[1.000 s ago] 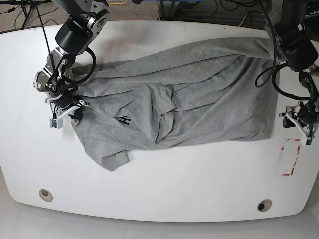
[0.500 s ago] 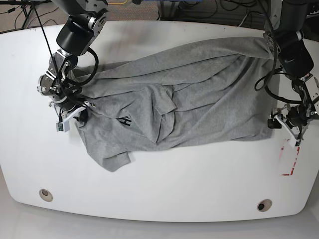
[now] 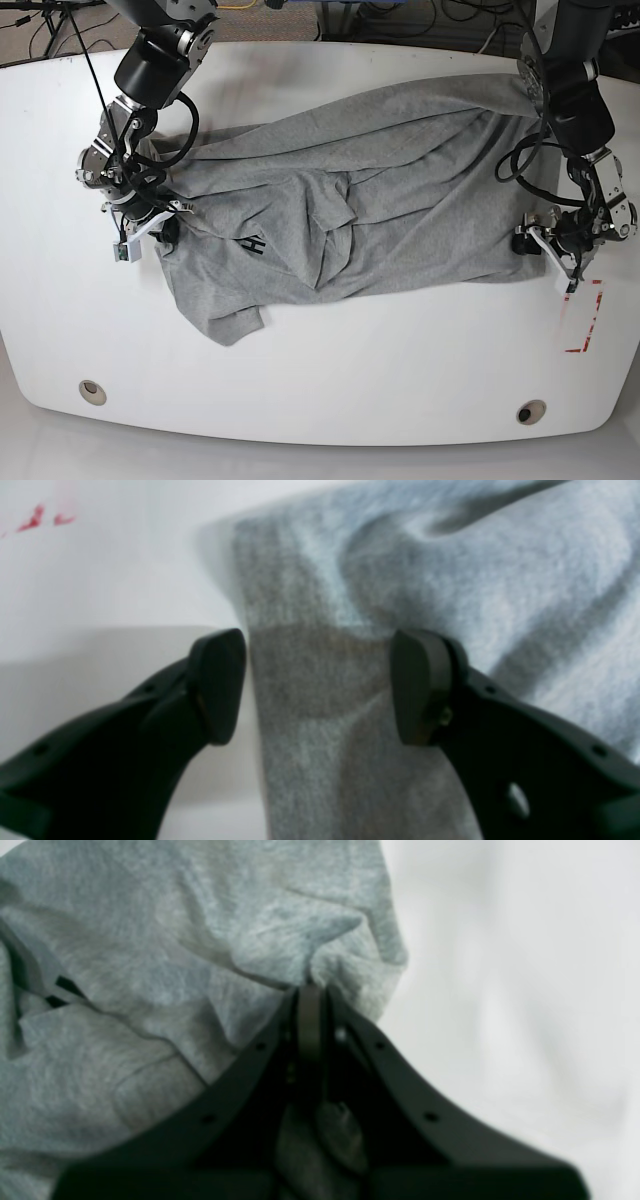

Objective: Fold the T-shirt properly
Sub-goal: 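Lower both grippers onto the shirt's side edges and grasp them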

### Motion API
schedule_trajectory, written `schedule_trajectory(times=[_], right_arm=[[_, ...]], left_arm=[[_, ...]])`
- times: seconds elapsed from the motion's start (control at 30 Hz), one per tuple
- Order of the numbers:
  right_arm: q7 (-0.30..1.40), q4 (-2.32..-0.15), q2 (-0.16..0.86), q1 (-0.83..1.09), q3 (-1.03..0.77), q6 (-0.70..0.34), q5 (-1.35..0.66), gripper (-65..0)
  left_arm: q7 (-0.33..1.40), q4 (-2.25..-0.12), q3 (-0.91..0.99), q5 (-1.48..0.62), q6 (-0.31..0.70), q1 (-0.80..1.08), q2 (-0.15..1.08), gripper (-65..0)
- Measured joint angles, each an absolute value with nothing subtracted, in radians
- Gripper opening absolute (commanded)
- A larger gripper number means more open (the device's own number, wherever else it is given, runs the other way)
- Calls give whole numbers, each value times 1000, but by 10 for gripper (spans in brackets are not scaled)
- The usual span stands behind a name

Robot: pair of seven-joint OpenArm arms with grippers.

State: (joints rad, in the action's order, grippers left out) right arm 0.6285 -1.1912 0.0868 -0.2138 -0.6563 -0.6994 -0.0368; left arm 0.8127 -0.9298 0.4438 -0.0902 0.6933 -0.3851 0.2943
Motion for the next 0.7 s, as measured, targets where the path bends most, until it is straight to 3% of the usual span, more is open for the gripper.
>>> schedule_trajectory(times=[0.13,0.47,0.7], right_arm=[[624,-1191,81,-213,-660,-699,-37,-640],[625,-1192,81,-213,-660,-699,-37,-640],[625,-1192,80,-213,-659,-699,-37,-642]], left_arm=[[813,-931,444,-90,694,-385,295,-326],[781,-863,444,-107,694,-402,301,-633],[728,-854,448,-105,697,-396,301,-650]])
